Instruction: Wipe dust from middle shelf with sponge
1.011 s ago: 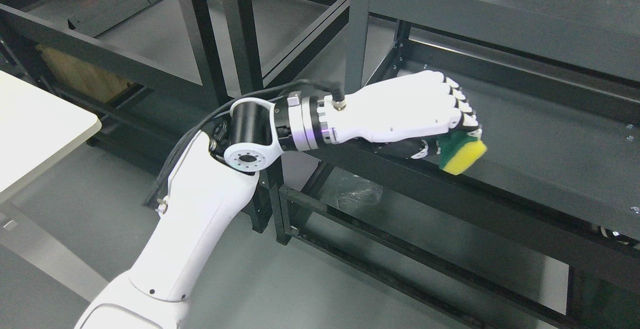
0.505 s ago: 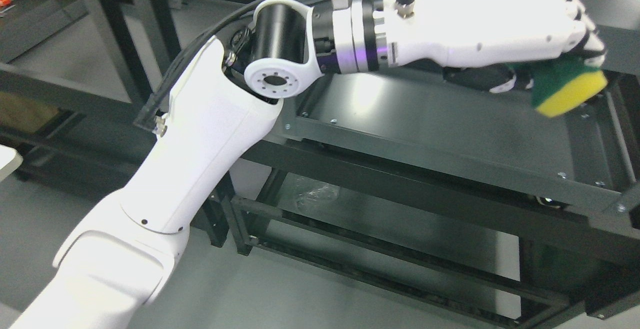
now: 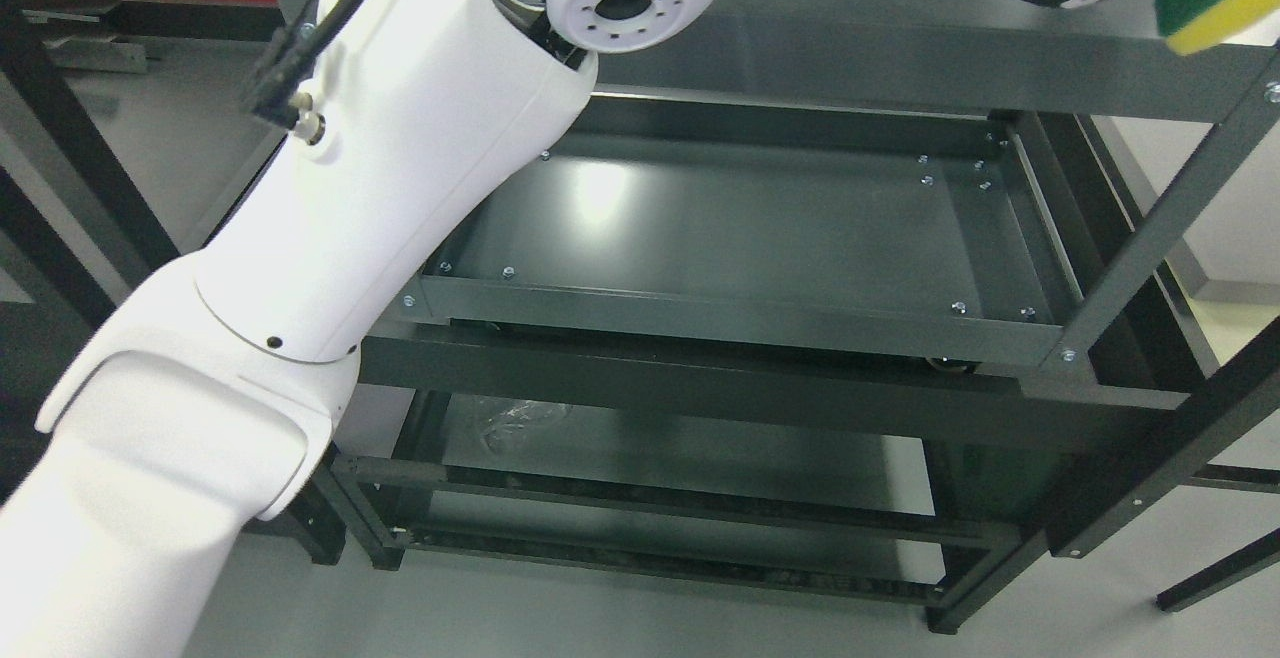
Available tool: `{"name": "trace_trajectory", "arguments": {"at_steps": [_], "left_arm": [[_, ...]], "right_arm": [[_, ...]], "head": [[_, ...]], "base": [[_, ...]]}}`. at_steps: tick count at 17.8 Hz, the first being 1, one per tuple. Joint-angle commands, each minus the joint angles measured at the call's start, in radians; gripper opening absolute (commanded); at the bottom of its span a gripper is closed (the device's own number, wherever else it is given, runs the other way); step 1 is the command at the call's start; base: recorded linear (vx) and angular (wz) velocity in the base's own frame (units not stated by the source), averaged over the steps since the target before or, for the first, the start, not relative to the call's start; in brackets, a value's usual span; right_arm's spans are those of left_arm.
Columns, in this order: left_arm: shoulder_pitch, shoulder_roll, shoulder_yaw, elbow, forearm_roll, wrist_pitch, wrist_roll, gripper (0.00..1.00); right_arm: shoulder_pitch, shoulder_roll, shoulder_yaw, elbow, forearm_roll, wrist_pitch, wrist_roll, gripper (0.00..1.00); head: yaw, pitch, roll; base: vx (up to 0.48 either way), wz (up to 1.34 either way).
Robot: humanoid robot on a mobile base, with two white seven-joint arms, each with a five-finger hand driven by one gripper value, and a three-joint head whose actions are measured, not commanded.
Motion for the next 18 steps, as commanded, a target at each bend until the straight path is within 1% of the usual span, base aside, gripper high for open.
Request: {"name": "trace_trajectory", "arguments": {"at_steps": [1, 4, 6, 11, 14, 18], "left_arm": [[-0.056, 0.018, -0.125, 0.128, -0.086, -0.001, 0.004, 0.02], [-0.050, 0.018, -0.113, 0.133, -0.086, -0.013, -0.005, 0.02], [-0.040, 0.018, -0.102, 0.133, -0.086, -0.048, -0.033, 0.02], [-0.013, 0.026, 0.013, 0.122, -0.083, -0.156, -0.091, 0.02], [0.010, 0.101, 0.058, 0.118, -0.082, -0.222, -0.108, 0.02], [0.023, 0.176, 0.101, 0.084, -0.076, -0.263, -0.123, 0.02]], "right_arm": [[0.000, -0.017, 0.000, -0.017, 0.000, 0.072, 0.000, 1.00], [0.000, -0.017, 0.000, -0.017, 0.000, 0.072, -0.001, 1.00], [0.000, -0.017, 0.000, -0.017, 0.000, 0.072, 0.000, 1.00], [0.000, -0.017, 0.000, -0.017, 0.000, 0.072, 0.000, 1.00], [0.000, -0.017, 0.000, -0.017, 0.000, 0.072, 0.000, 1.00], [0.000, -0.017, 0.000, -0.017, 0.000, 0.074, 0.000, 1.00]], "head": [[0.0000, 0.000, 0.000], [0.0000, 0.000, 0.000], [0.0000, 0.000, 0.000], [0.0000, 0.000, 0.000], [0.0000, 0.000, 0.000], [0.0000, 0.000, 0.000]], "base": [[0.037, -0.15], [0.010, -0.01], [-0.004, 0.01], [0.000, 0.00], [0.000, 0.00], [0.003, -0.01]]}}
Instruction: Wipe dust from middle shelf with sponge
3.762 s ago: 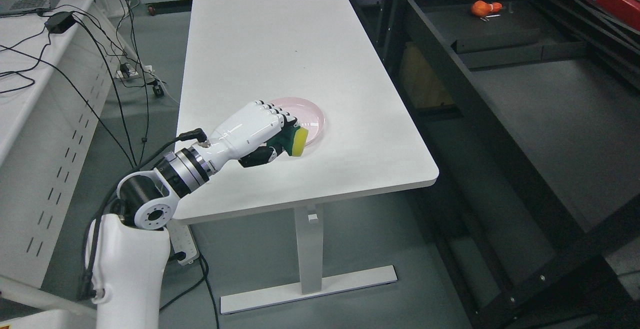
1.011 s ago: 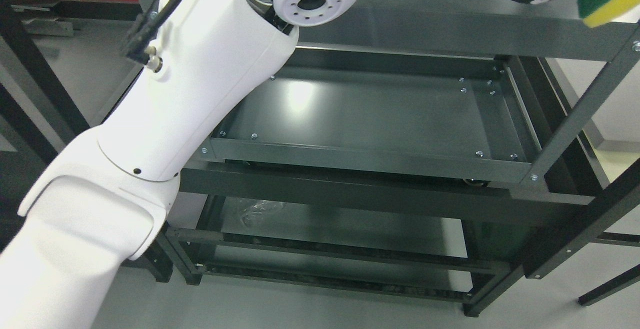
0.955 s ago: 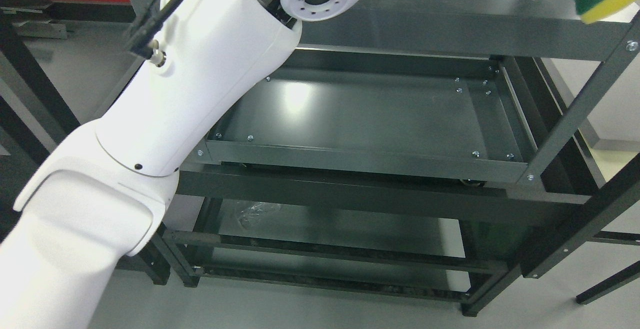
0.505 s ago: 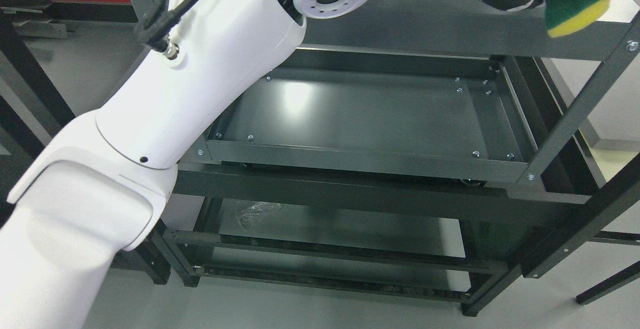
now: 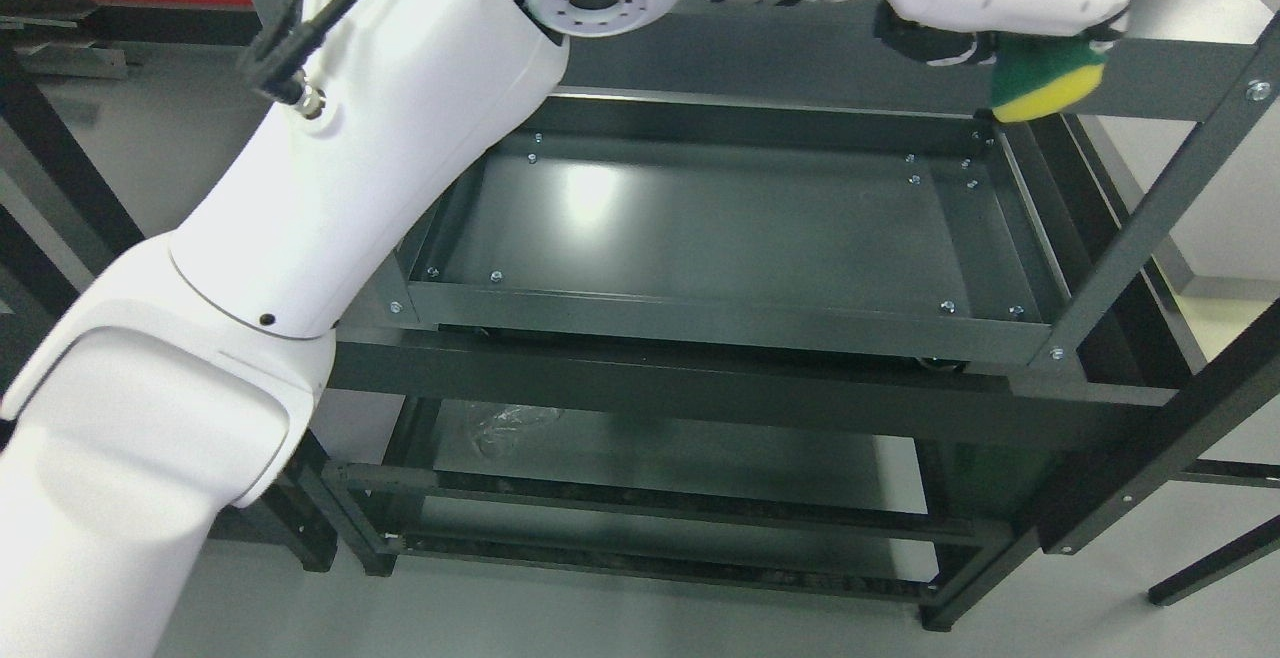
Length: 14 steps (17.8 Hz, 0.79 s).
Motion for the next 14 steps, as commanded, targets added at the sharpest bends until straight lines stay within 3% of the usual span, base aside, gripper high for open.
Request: {"name": "trace_trajectory", "arguments": {"at_steps": [1, 11, 14], "left_arm": [[0.026, 0.140, 0.106, -0.020, 0.005, -0.043, -0.025, 0.02], [0.107, 0.312, 0.161, -0.173, 0.134, -0.043, -0.118, 0.02], [0.124, 0.404, 0.165, -0.202, 0.200, -0.043, -0.133, 0.02]], "right_arm": [[0.000, -0.017, 0.000, -0.017, 0.000, 0.072, 0.000, 1.00], [0.000, -0.017, 0.000, -0.017, 0.000, 0.072, 0.000, 1.00], [0.000, -0.017, 0.000, -0.017, 0.000, 0.072, 0.000, 1.00]], "head": [[0.0000, 0.000, 0.000], [0.0000, 0.000, 0.000], [0.0000, 0.000, 0.000]], "base": [[0.004, -0.03], [0.000, 0.00], [0.000, 0.00]]}}
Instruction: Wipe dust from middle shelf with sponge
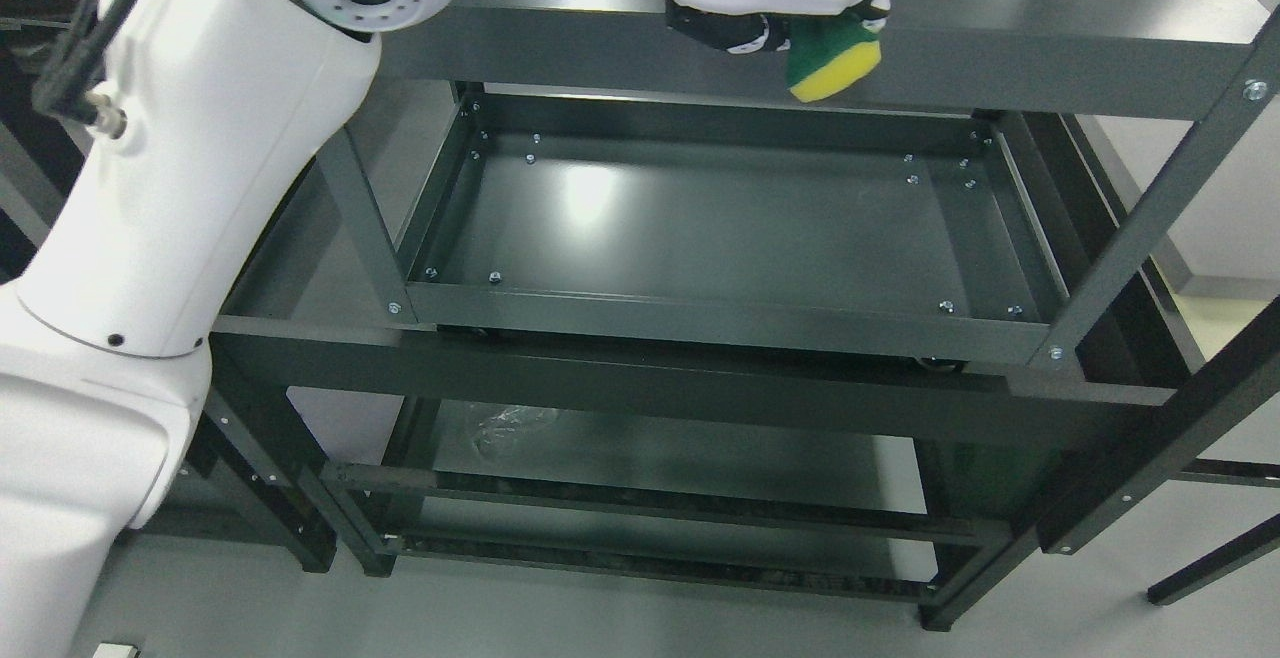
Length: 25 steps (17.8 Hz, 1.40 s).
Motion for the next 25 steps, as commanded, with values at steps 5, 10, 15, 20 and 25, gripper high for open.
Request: {"name": "trace_trajectory", "arguments": {"at_steps": [5, 10, 15, 20, 25], "left_arm": [[0.063, 0.347, 0.070, -0.120, 0.164, 0.000, -0.014, 0.02], [0.121, 0.463, 0.113, -0.146, 0.209, 0.000, -0.019, 0.02], [0.141, 0.606, 0.127, -0.148, 0.296, 0.000, -0.040, 0.02], [0.175, 0.709, 0.161, -0.148, 0.346, 0.000, -0.040, 0.02], [0.204, 0.704, 0.178, -0.148, 0.344, 0.000, -0.042, 0.02]], "right_arm": [[0.000, -0.017, 0.000, -0.017, 0.000, 0.072, 0.000, 1.00], [-0.001, -0.017, 0.000, -0.017, 0.000, 0.072, 0.000, 1.00], [0.000, -0.017, 0.000, -0.017, 0.000, 0.072, 0.000, 1.00], [0.000, -0.017, 0.000, -0.017, 0.000, 0.072, -0.001, 1.00], [0.000, -0.017, 0.000, -0.017, 0.000, 0.072, 0.000, 1.00]], "head": [[0.0000, 0.000, 0.000], [0.0000, 0.000, 0.000], [0.0000, 0.000, 0.000], [0.0000, 0.000, 0.000], [0.0000, 0.000, 0.000]], "base": [[0.000, 0.00], [0.000, 0.01], [0.000, 0.00], [0.000, 0.00], [0.000, 0.00]]}}
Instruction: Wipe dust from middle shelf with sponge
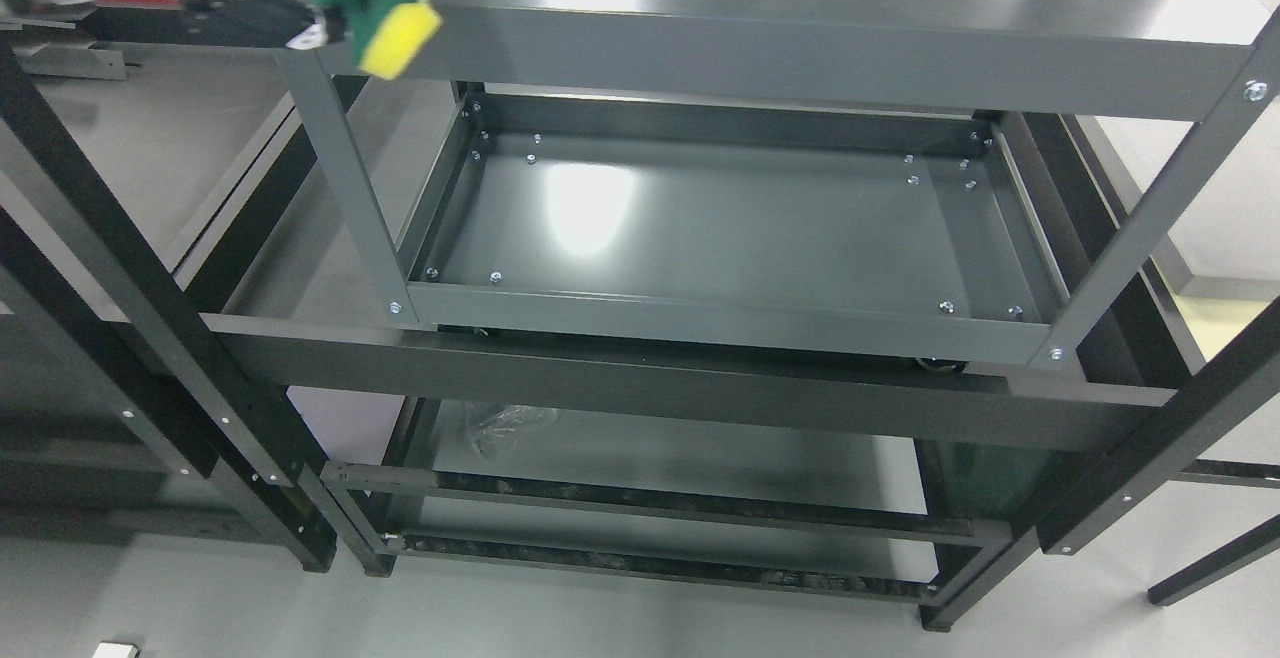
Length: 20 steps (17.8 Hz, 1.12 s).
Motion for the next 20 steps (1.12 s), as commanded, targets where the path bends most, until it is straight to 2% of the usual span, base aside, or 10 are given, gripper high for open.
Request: {"name": "trace_trajectory", "arguments": {"at_steps": [1, 4, 9, 12, 17, 20], "left_arm": [[0.029, 0.111, 0.049, -0.014, 0.017, 0.000, -0.012, 0.02], [0.025, 0.047, 0.050, -0.010, 0.013, 0.000, -0.034, 0.02], [-0.006, -0.167, 0.067, 0.035, -0.122, 0.000, -0.035, 0.02], [-0.044, -0.270, 0.067, 0.087, -0.185, 0.000, -0.035, 0.02], [-0.122, -0.507, 0.065, 0.197, -0.302, 0.000, -0.035, 0.02], [-0.155, -0.608, 0.053, 0.242, -0.343, 0.000, -0.035, 0.02]], "right_arm": [[0.000, -0.017, 0.000, -0.017, 0.000, 0.072, 0.000, 1.00], [0.000, -0.017, 0.000, -0.017, 0.000, 0.072, 0.000, 1.00], [0.000, -0.017, 0.000, -0.017, 0.000, 0.074, 0.000, 1.00], [0.000, -0.017, 0.000, -0.017, 0.000, 0.072, 0.000, 1.00], [0.000, -0.017, 0.000, -0.017, 0.000, 0.072, 0.000, 1.00], [0.000, -0.017, 0.000, -0.017, 0.000, 0.072, 0.000, 1.00]], "head": [[0.0000, 0.000, 0.000], [0.0000, 0.000, 0.000], [0.0000, 0.000, 0.000], [0.0000, 0.000, 0.000], [0.0000, 0.000, 0.000], [0.0000, 0.000, 0.000]], "base": [[0.000, 0.00], [0.000, 0.00], [0.000, 0.00], [0.003, -0.01], [0.011, -0.05], [0.004, -0.01]]}}
